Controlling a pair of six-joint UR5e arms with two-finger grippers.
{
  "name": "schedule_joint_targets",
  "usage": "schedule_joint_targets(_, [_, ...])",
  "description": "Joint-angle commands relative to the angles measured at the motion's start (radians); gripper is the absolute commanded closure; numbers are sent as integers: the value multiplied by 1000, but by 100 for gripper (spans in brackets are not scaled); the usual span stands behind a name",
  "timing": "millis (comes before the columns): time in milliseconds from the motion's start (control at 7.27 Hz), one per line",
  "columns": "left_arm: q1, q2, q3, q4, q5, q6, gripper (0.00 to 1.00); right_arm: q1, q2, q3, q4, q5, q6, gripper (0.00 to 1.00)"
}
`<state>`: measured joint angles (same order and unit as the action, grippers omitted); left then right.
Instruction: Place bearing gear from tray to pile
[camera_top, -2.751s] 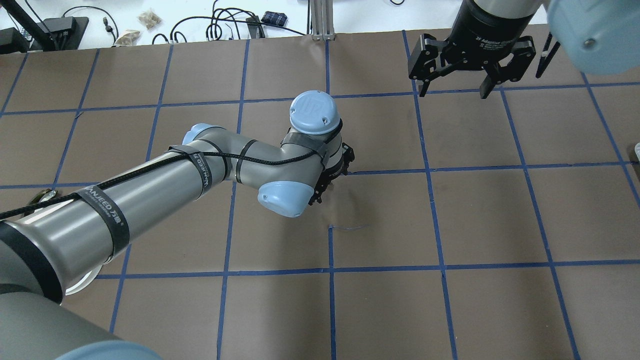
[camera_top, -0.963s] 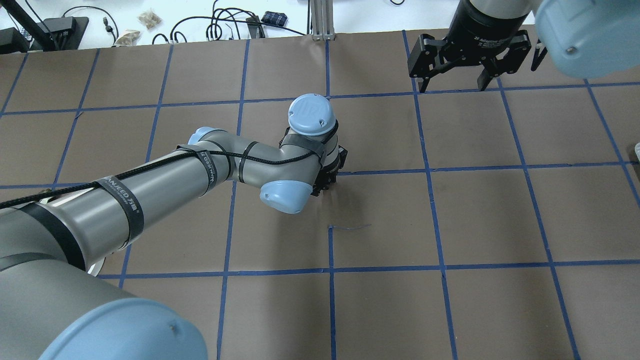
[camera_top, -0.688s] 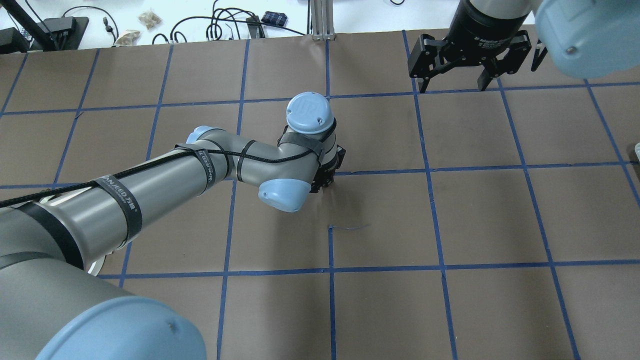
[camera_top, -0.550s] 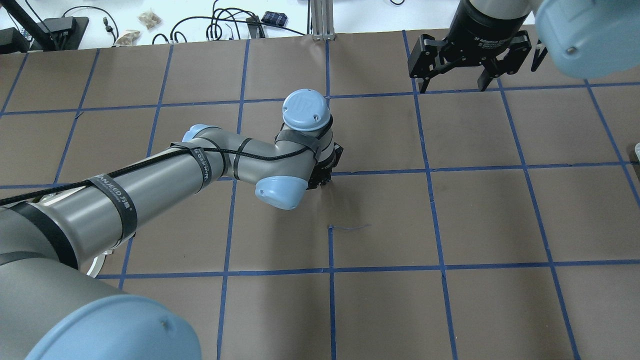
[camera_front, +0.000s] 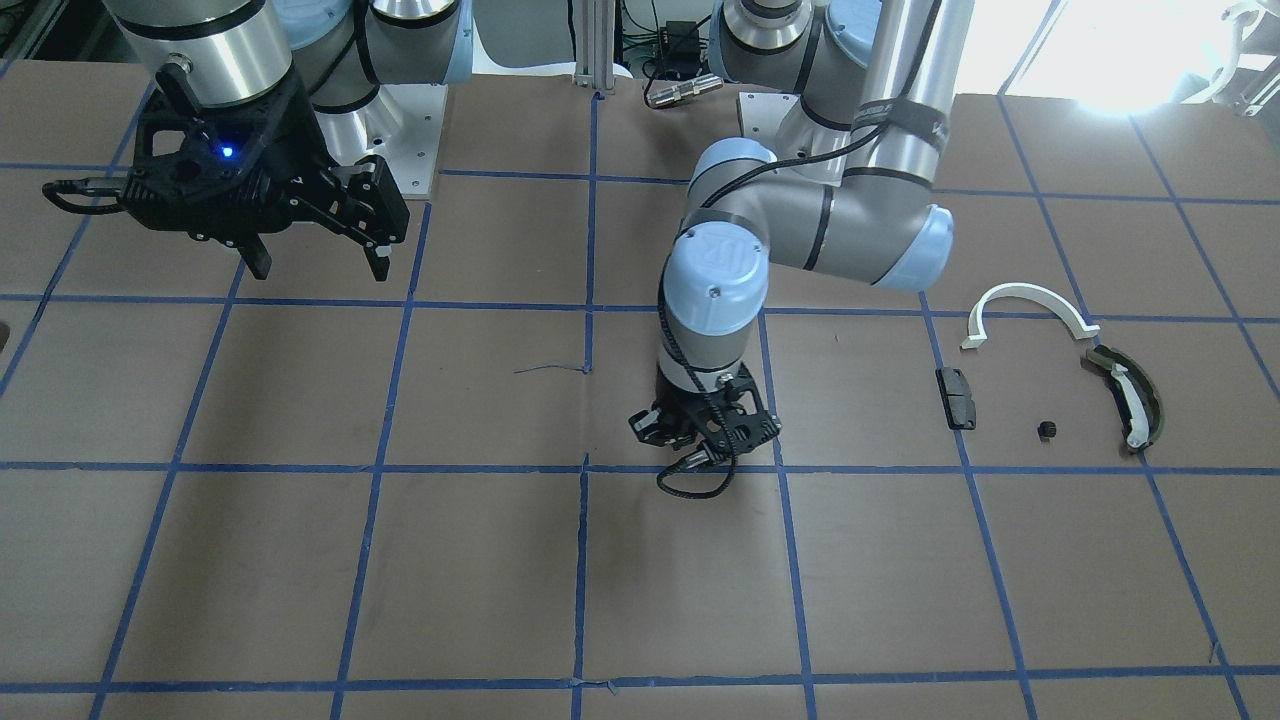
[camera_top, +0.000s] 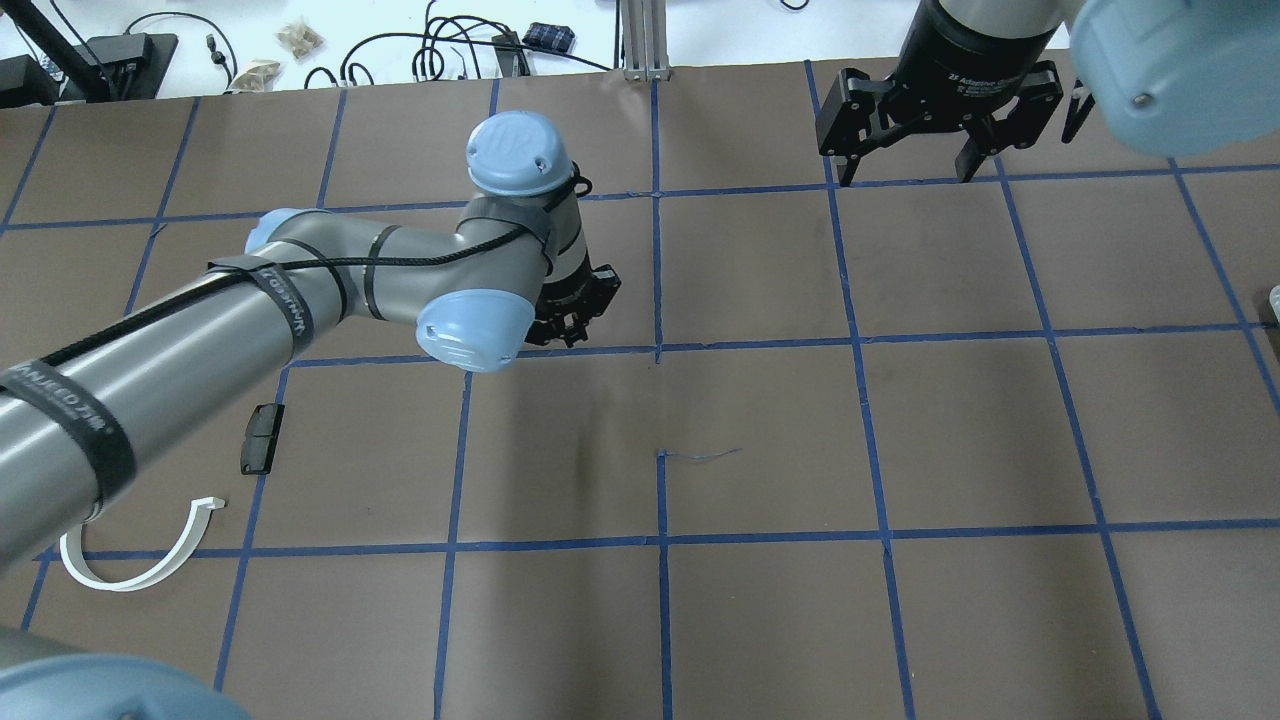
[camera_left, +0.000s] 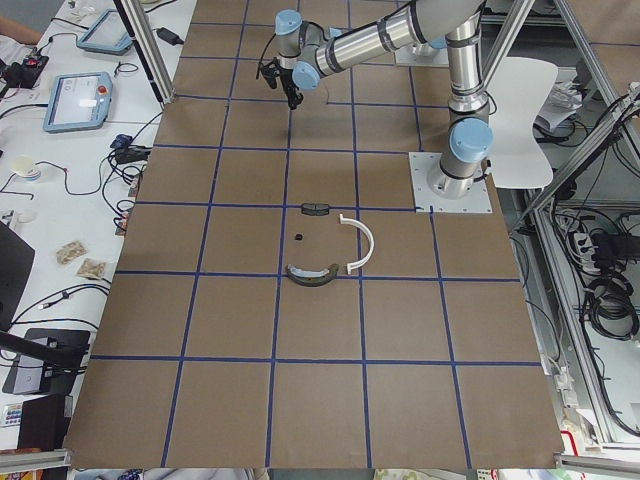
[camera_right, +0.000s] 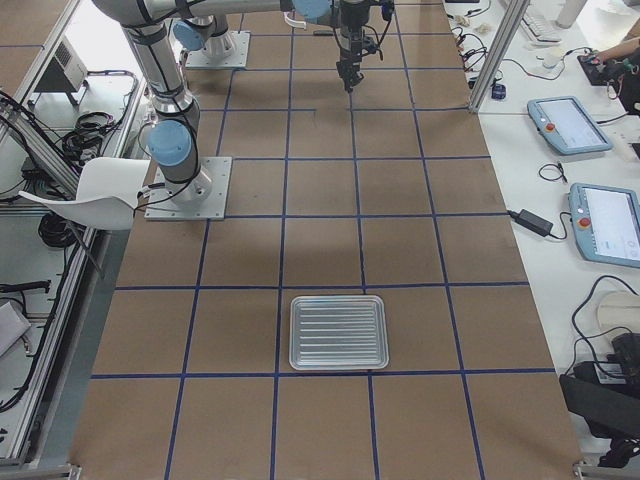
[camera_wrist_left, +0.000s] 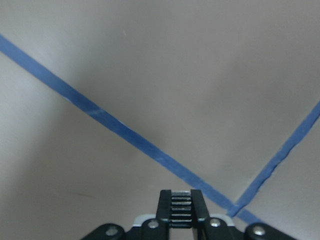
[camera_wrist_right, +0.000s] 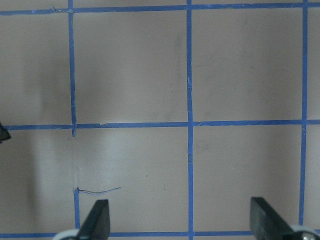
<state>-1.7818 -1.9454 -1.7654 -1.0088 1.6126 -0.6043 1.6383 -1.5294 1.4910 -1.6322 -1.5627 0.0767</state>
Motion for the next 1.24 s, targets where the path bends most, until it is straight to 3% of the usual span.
schedule_joint_targets(0, [187, 74, -14, -77, 125, 499, 96, 0, 0, 0, -2, 0, 0, 0])
schedule_joint_targets(275, [454, 65, -101, -53, 122, 911, 96, 0, 0, 0, -2, 1, -3, 0])
schedule_joint_targets(413, [541, 40, -158, 54, 100, 1042, 96, 0, 0, 0, 0, 1, -2, 0])
schedule_joint_targets(550, [589, 19, -199, 158, 80, 1136, 96, 0, 0, 0, -3, 6, 1, 0])
schedule_joint_targets(1101, [691, -7, -191, 202, 76, 1248, 96, 0, 0, 0, -2, 6, 3, 0])
